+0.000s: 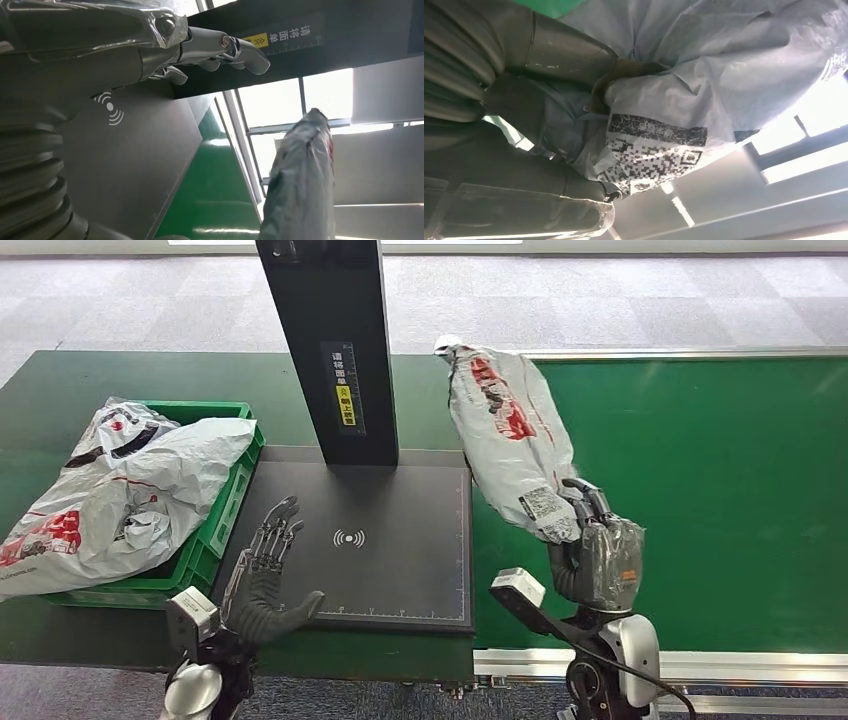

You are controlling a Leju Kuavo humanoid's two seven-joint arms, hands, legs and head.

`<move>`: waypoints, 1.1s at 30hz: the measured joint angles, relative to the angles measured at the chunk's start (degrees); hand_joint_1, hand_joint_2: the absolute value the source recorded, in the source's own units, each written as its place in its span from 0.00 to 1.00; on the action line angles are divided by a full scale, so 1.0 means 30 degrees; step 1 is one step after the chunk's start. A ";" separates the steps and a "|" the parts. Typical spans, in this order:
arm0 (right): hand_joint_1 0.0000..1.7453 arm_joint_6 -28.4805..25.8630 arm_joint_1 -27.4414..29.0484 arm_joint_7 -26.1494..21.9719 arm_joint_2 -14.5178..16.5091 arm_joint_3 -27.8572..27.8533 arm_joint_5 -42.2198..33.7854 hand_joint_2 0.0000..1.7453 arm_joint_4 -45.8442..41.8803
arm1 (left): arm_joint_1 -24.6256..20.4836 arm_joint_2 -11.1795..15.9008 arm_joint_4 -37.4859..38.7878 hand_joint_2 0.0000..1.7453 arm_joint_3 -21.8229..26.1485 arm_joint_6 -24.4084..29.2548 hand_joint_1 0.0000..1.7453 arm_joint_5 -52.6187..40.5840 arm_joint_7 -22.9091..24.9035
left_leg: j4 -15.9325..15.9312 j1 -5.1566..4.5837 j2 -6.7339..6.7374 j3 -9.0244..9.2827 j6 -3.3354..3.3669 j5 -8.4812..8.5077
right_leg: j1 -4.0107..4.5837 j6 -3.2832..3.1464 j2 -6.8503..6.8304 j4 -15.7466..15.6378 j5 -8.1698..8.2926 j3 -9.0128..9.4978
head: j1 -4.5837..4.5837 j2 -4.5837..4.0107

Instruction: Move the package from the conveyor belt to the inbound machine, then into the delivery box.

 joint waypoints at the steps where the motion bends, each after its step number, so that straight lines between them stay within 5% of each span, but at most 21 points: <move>1: 1.00 0.0142 -0.0184 0.0038 -0.0042 0.0408 -0.0038 1.00 0.0271 | -0.0072 0.0000 0.0056 1.00 -0.0018 0.0000 0.00 0.0029 -0.0004 | 0.0000 0.0000 0.0000 -0.0001 0.0000 0.0000 | 0.0000 0.0000 0.0000 0.0000 0.0000 0.0000 | 0.0000 0.0000; 10: 1.00 0.1235 -0.0852 0.0115 -0.0530 0.3202 -0.0363 1.00 0.2494 | -0.0484 0.0087 0.0566 1.00 -0.0359 -0.0066 0.00 0.0184 -0.0046 | 0.0000 -0.0001 -0.0007 -0.0014 -0.0001 -0.0001 | 0.0000 0.0000 -0.0001 0.0000 -0.0001 -0.0014 | -0.0002 0.0000; 17: 1.00 0.4265 -0.1439 0.0339 -0.0807 0.5095 -0.0739 1.00 0.4584 | -0.0659 0.0237 0.0960 1.00 -0.0555 -0.0250 0.00 0.0390 -0.0268 | 0.0000 0.0000 -0.0005 -0.0013 -0.0001 0.0001 | 0.0001 0.0000 0.0000 0.0000 0.0000 -0.0014 | 0.0000 -0.0002; 32: 1.00 0.7152 -0.1632 -0.2209 -0.1348 0.6409 -0.4996 1.00 0.5524 | -0.0969 0.0526 0.1757 1.00 -0.0931 -0.0410 0.00 0.0710 -0.0483 | 0.0001 -0.0001 -0.0004 -0.0025 -0.0001 0.0000 | -0.0001 0.0000 0.0000 0.0000 0.0000 -0.0035 | -0.0004 -0.0004; 33: 0.83 0.7222 -0.1632 -0.2308 -0.1366 0.6421 -0.5168 1.00 0.5522 | -0.1014 0.0537 0.1807 1.00 -0.0958 -0.0408 0.00 0.0710 -0.0485 | 0.0001 -0.0001 -0.0003 -0.0025 -0.0001 0.0000 | -0.0001 0.0000 0.0000 0.0000 0.0000 -0.0034 | -0.0002 -0.0005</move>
